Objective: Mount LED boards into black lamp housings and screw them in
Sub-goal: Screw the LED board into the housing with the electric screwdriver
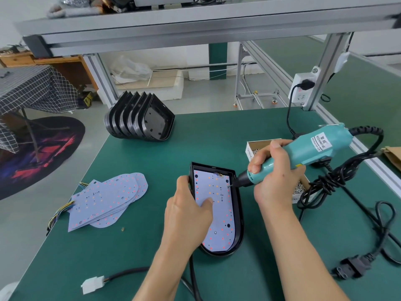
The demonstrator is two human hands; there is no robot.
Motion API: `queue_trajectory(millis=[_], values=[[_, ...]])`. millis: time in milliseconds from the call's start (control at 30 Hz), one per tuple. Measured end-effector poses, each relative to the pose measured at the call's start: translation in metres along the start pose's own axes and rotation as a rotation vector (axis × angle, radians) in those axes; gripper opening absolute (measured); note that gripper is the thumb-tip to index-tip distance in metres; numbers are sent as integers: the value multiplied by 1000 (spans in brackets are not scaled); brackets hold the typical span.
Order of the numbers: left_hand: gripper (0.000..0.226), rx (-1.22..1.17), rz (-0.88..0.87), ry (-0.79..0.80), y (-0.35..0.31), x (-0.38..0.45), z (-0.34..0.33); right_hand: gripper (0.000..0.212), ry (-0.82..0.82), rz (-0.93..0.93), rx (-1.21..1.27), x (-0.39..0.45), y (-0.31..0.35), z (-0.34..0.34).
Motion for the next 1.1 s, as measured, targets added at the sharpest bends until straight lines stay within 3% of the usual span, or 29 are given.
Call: queue_trajectory(millis=[533,667,767,867,933,1000,1100], values=[[30,47,131,107,4,6,-4,9,127,44,-93,0,19,-5],[32,50,175,159,10,8,-4,13,73,15,9,12,36,1],[51,34,209,187,16,11,1,14,17,-36,158,19,43,20],[65,135,49,-18,1,19,17,12,-45,-27,205,19,50,46],[33,56,-218,-146,-33,21,20,17,-117,-26,219,18,55,61],[7,-10,-402,-59,-67,24,1,20,-180,-25,256,19,61,71],[7,111,-540,246,-104,33,-60,23,-229,-23,329,19,71,78]])
Point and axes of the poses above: each hand's wrist, its own x-axis towards the middle knuckle, its own z-axis out of the back of the hand, y = z × x, the point moved 7 cm from there along x, towards the middle knuckle, and after that the axes turned 11 degrees about -x, right-handed, at the moved point
